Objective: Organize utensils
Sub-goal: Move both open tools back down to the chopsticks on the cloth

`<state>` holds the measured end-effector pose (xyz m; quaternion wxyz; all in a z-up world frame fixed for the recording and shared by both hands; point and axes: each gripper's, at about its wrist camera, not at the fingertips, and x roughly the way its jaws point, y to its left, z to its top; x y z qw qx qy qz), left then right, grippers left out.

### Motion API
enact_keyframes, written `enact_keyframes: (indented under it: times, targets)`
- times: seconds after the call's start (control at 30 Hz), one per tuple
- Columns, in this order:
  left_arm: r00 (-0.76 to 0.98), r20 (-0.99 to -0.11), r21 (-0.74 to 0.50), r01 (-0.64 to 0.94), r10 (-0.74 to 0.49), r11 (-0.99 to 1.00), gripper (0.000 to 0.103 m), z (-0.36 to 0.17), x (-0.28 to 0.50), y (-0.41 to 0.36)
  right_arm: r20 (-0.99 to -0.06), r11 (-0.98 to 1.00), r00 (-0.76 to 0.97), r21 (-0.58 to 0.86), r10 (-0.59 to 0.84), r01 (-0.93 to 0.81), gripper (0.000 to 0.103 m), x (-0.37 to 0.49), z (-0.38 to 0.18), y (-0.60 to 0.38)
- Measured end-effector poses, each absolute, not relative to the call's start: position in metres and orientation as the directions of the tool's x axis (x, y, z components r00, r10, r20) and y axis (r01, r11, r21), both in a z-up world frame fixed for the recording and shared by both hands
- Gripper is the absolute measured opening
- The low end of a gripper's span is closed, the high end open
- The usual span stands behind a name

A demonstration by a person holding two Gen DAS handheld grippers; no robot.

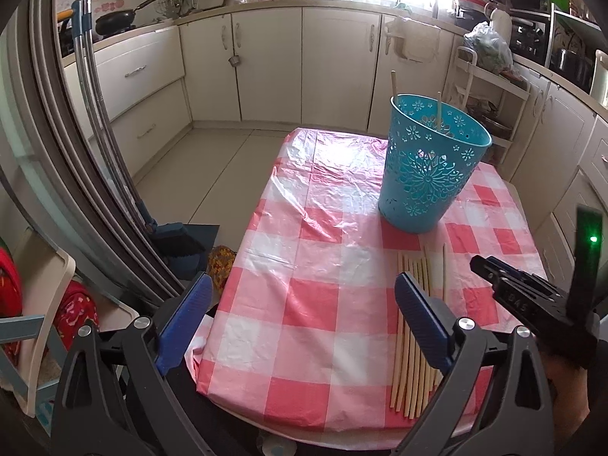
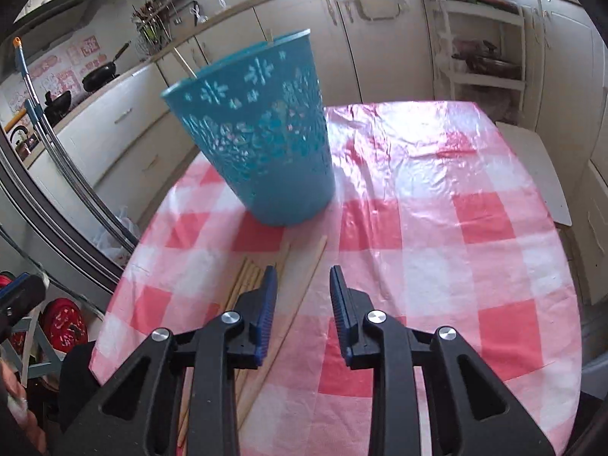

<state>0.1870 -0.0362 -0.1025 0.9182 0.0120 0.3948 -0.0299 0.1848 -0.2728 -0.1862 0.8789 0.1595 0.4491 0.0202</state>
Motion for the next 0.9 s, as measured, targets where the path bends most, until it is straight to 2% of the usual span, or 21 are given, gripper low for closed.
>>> enact_keyframes:
  times: [0.2,0.37,0.4,0.47,0.63,0.9]
  targets:
    - [0.671,-0.740,0.004,0.066,-0.042,0.998,0.093,-0.108,0.181,-0.033,-0.846,0.963,0.516,0.234,0.133,0.135,0.029,0.208,-0.221,-0.261]
    - [0.651,-0.758,0.005,0.072,-0.044,0.997,0.093,-0.116,0.184,-0.033,-0.856,0.982,0.507,0.167,0.103,0.083,0.028,0.213,-0.226,-0.253]
    - [0.644,-0.764,0.003,0.076,-0.046,0.997,0.093,-0.119,0.186,-0.035,-0.857,0.985,0.504,0.158,0.106,0.061,0.025,0.212,-0.225,-0.253]
    - [0.628,-0.776,0.002,0.088,-0.054,0.996,0.093,-0.124,0.190,-0.038,-0.863,0.991,0.493,0.132,0.109,0.013,0.012,0.209,-0.224,-0.251]
    - [0.584,-0.809,0.015,0.138,-0.069,0.990,0.093,-0.143,0.206,-0.057,-0.882,0.994,0.462,0.067,0.097,-0.082,0.008,0.190,-0.222,-0.261]
    - [0.501,-0.861,0.009,0.187,-0.087,0.982,0.093,-0.182,0.255,-0.099,-0.868,0.988,0.474,0.143,0.150,-0.050,0.008,0.173,-0.223,-0.289]
